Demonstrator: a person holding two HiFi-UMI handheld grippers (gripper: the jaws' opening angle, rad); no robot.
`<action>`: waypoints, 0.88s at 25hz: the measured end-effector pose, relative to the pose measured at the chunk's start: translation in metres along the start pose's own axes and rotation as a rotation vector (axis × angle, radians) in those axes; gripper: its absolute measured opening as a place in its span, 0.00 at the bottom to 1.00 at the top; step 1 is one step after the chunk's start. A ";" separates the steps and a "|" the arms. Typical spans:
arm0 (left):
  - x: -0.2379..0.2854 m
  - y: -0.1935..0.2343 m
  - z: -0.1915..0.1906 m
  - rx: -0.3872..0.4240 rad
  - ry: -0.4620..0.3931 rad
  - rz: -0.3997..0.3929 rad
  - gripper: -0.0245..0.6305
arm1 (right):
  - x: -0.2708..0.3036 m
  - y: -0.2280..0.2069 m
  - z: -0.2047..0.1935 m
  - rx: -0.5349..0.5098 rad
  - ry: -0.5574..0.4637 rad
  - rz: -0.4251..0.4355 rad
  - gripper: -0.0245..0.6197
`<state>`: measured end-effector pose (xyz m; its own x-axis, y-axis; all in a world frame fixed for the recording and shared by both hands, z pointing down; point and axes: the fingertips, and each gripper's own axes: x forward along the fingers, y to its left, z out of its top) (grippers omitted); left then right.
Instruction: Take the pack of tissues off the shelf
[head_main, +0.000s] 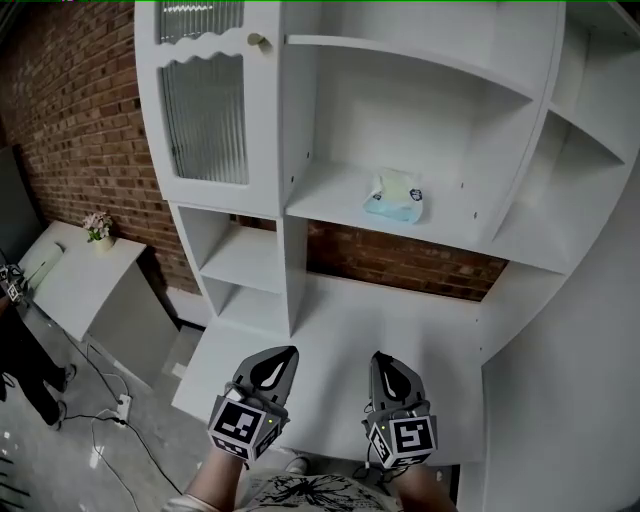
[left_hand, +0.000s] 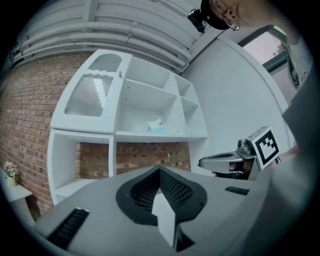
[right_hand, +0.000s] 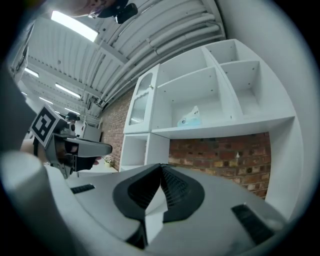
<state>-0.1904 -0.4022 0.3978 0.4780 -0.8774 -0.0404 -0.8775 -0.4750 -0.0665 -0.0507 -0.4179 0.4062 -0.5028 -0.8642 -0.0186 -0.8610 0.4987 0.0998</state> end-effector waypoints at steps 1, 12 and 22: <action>0.006 0.007 0.001 0.005 -0.003 -0.018 0.06 | 0.009 -0.001 0.004 -0.005 -0.006 -0.013 0.05; 0.062 0.051 0.015 0.017 -0.064 -0.177 0.06 | 0.076 -0.042 0.071 -0.142 -0.093 -0.165 0.05; 0.091 0.062 0.010 0.007 -0.080 -0.227 0.06 | 0.132 -0.120 0.129 -0.177 -0.063 -0.317 0.27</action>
<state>-0.2004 -0.5109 0.3802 0.6645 -0.7402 -0.1027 -0.7473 -0.6584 -0.0895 -0.0233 -0.5833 0.2638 -0.2217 -0.9655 -0.1366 -0.9509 0.1831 0.2496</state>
